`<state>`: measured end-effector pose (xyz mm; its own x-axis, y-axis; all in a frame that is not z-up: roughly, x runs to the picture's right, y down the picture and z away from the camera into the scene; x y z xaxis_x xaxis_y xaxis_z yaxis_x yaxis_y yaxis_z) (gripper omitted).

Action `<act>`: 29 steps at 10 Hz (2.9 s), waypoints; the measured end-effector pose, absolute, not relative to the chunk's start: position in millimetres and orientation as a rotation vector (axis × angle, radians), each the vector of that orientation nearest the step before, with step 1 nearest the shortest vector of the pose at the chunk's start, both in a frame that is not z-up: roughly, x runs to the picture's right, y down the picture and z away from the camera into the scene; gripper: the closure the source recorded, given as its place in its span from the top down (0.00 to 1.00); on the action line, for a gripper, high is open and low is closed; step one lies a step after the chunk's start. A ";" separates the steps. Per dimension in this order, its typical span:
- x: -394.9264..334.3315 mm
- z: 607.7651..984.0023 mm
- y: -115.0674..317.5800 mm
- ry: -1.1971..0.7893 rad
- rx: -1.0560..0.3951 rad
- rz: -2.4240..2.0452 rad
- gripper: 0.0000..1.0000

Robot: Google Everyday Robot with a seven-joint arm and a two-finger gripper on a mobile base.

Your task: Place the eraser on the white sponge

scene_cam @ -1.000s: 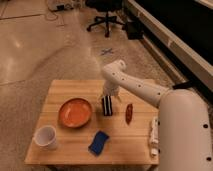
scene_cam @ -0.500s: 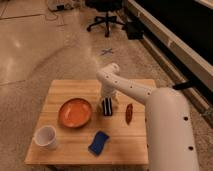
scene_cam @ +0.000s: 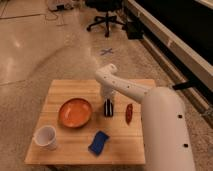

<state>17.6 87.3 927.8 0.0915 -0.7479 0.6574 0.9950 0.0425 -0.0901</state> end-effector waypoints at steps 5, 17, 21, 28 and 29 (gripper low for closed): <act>21.7 846.5 94.1 -0.528 -0.590 -1.426 0.00; -6.5 774.7 153.7 -0.616 -0.570 -1.564 0.00; -26.3 767.8 194.5 -0.632 -0.577 -1.595 0.00; -65.4 750.7 244.3 -0.728 -0.555 -1.663 0.54; -65.4 751.7 248.3 -0.731 -0.559 -1.666 0.64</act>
